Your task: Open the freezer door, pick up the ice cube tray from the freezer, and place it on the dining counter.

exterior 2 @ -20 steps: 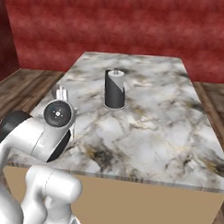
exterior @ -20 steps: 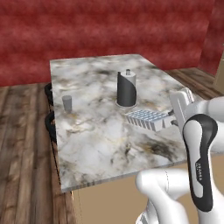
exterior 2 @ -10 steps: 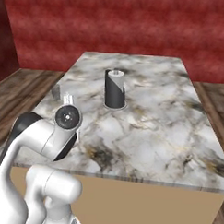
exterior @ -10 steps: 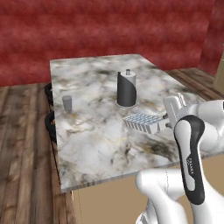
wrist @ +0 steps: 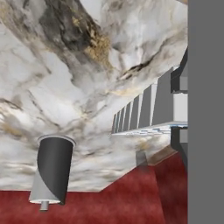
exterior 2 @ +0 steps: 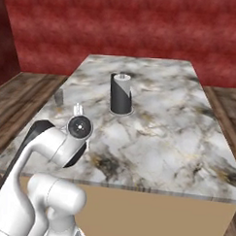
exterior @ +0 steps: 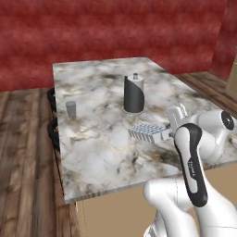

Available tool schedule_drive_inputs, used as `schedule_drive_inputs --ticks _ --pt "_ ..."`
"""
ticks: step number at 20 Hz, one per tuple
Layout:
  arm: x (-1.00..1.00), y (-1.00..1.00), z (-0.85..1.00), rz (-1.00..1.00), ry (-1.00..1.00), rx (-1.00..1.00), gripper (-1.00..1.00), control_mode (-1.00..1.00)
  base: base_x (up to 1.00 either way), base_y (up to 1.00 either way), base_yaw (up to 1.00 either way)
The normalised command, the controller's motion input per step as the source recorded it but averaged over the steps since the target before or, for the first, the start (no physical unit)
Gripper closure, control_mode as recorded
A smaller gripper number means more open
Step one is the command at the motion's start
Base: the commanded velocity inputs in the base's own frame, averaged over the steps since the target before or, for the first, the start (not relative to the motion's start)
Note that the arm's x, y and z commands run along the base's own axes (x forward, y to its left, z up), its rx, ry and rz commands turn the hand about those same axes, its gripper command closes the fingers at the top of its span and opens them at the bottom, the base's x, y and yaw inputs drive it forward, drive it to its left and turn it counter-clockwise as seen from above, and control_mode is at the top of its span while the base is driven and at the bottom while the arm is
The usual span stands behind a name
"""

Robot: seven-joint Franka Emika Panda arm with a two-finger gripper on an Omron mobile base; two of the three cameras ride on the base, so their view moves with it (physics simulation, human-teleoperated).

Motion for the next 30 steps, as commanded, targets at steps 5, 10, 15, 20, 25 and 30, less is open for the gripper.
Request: schedule_drive_inputs --ticks 5,10,15,20,25,30 --pt "0.36 0.00 -0.34 0.01 0.00 0.00 1.00 -1.00 0.00 0.00 0.00" --pt "0.37 0.00 -0.35 0.01 0.00 0.00 1.00 -1.00 0.00 0.00 0.00" --pt "0.37 0.00 -0.36 0.01 0.00 0.00 1.00 -1.00 0.00 0.00 0.00" --pt "0.36 0.00 -0.36 0.01 0.04 0.00 1.00 -1.00 0.00 0.00 0.00" --pt "0.28 0.00 -0.26 0.00 0.11 0.00 1.00 -1.00 0.00 0.00 0.00" --pt "0.29 0.00 -0.35 0.00 0.03 0.00 1.00 -1.00 0.00 0.00 0.00"
